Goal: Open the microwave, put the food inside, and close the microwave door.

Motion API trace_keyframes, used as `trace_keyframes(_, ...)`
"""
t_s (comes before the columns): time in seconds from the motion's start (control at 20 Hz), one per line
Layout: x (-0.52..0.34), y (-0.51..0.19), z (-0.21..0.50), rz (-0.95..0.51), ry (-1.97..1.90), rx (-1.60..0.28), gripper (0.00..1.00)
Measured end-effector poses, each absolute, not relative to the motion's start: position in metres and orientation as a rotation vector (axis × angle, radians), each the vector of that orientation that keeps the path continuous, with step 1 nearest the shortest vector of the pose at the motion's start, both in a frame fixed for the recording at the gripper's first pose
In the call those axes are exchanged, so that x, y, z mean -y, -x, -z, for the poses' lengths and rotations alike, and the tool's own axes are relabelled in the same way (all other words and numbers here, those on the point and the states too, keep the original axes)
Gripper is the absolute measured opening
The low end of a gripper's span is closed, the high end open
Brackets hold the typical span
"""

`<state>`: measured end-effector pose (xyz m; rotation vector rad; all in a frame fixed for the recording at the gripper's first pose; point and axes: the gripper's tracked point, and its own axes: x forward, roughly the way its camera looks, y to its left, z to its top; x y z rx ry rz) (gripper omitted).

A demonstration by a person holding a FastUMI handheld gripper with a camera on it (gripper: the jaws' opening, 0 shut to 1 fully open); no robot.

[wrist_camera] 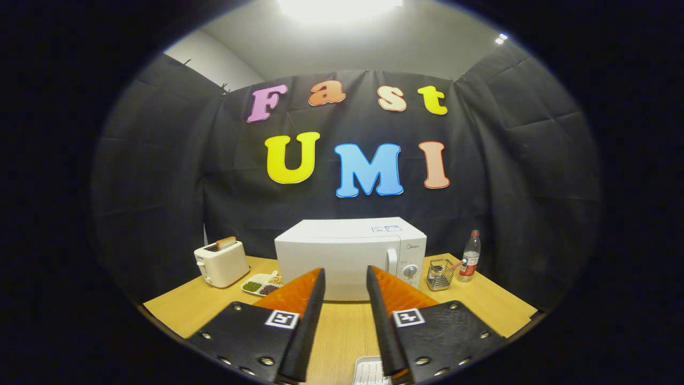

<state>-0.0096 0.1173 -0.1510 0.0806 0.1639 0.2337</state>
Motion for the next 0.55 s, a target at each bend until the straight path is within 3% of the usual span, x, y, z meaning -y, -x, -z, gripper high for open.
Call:
trace_keyframes(0.05,-0.116,0.013,0.149,-0.231,-0.083,-0.157,0.76)
trace_keyframes(0.15,-0.112,0.02,0.148,-0.215,-0.095,-0.151,0.99)
trace_keyframes(0.55,-0.117,0.03,0.138,-0.227,-0.119,-0.143,0.99)
